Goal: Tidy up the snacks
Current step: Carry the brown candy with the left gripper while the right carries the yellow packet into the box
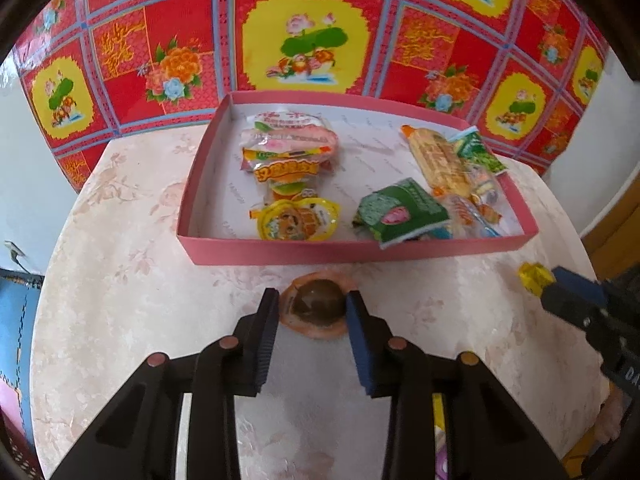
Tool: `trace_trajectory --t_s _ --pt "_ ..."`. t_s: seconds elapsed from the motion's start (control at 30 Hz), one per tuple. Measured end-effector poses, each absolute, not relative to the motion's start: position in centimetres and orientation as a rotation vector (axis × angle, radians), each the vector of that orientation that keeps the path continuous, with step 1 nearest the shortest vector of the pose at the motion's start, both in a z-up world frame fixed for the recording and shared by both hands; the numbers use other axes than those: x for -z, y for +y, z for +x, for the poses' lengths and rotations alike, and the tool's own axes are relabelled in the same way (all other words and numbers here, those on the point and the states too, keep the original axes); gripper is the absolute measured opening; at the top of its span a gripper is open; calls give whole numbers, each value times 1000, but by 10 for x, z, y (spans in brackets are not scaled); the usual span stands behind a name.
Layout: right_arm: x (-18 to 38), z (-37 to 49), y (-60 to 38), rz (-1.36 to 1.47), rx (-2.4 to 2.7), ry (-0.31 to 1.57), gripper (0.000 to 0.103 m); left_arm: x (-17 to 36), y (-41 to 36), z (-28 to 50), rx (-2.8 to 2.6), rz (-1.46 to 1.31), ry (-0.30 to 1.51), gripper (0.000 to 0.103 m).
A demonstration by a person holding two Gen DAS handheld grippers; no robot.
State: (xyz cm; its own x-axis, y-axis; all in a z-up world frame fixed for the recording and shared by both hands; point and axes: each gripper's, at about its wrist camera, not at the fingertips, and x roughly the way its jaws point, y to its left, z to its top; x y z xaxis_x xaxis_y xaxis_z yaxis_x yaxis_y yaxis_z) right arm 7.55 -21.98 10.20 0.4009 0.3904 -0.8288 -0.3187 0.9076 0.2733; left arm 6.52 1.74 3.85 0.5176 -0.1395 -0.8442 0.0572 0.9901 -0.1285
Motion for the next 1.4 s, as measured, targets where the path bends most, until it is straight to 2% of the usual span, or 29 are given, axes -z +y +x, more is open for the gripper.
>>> trace_trajectory --t_s 0.57,1.4 --pt "-117 96 -198 59 -482 1027 33 -93 11 82 157 -114 902 35" --pt "-91 157 -174 72 -461 1017 33 -59 3 139 147 -143 939 35"
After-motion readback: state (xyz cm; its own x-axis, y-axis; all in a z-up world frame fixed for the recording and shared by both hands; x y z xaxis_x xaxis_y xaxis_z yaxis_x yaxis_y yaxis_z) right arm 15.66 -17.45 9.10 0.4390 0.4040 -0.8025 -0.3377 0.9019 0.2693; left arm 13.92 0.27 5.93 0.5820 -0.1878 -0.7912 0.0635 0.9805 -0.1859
